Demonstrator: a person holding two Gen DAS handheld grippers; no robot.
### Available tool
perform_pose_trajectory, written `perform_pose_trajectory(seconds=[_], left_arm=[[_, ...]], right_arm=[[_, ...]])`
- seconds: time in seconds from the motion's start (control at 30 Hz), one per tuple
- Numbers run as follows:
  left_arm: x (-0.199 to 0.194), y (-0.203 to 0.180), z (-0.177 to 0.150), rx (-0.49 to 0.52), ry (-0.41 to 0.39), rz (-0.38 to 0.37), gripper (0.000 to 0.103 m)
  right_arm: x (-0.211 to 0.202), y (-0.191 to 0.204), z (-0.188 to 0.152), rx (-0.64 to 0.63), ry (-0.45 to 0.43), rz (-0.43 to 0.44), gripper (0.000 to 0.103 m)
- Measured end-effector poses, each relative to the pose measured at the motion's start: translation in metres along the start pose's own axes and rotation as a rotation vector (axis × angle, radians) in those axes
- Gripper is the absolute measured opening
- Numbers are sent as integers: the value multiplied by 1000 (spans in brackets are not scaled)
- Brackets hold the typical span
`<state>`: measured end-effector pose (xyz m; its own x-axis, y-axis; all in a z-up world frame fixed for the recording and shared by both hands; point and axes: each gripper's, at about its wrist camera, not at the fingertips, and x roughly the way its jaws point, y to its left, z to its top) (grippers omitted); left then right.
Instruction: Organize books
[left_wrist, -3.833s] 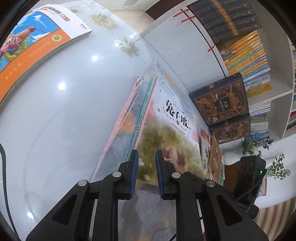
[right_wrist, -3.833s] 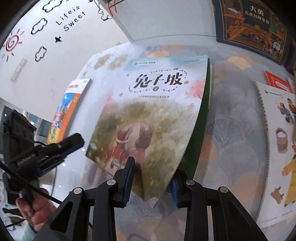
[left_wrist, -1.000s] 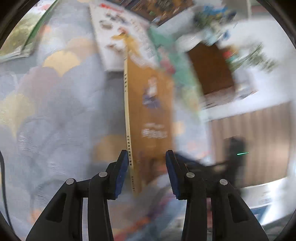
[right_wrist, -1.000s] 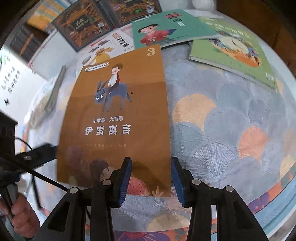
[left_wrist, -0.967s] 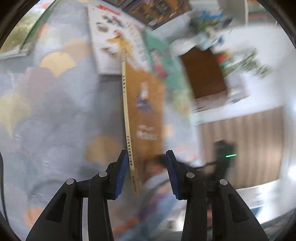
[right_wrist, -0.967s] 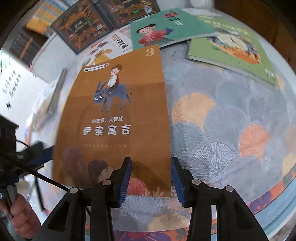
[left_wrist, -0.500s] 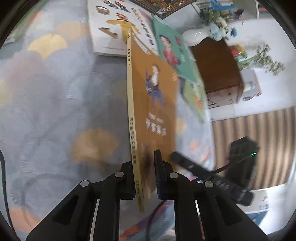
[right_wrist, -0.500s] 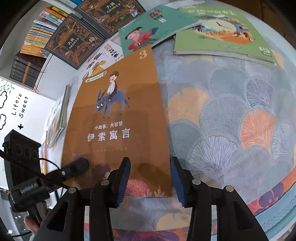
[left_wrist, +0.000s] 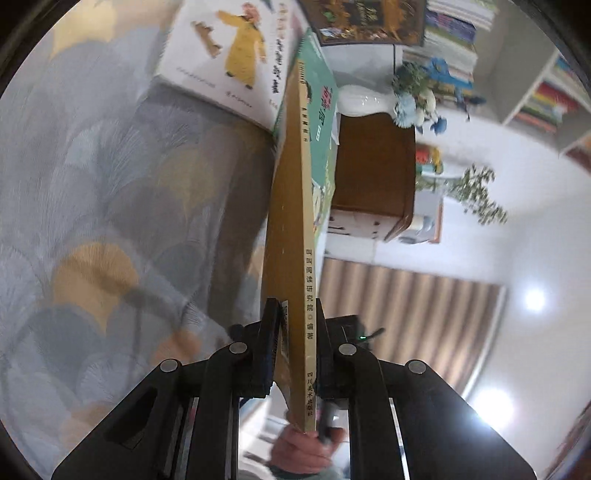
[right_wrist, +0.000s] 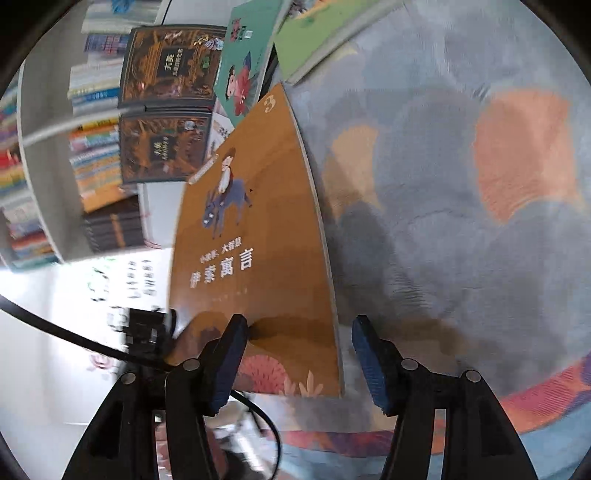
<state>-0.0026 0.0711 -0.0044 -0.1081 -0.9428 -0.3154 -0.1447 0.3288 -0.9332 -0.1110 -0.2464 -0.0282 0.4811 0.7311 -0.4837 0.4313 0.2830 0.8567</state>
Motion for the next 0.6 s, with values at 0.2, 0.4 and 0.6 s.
perform_pose_trajectory(seconds=[0.2, 0.4, 0.6], left_arm=[[-4, 3, -1, -3, -5, 30, 11], [-5, -15, -6, 187, -20, 305, 10], [5, -54, -29, 475, -72, 559, 12]], right_arm=[[15, 25, 1, -78, -10, -29, 49], [12, 64, -9, -319, -75, -262, 35], [28, 108, -39, -637, -102, -538, 34]])
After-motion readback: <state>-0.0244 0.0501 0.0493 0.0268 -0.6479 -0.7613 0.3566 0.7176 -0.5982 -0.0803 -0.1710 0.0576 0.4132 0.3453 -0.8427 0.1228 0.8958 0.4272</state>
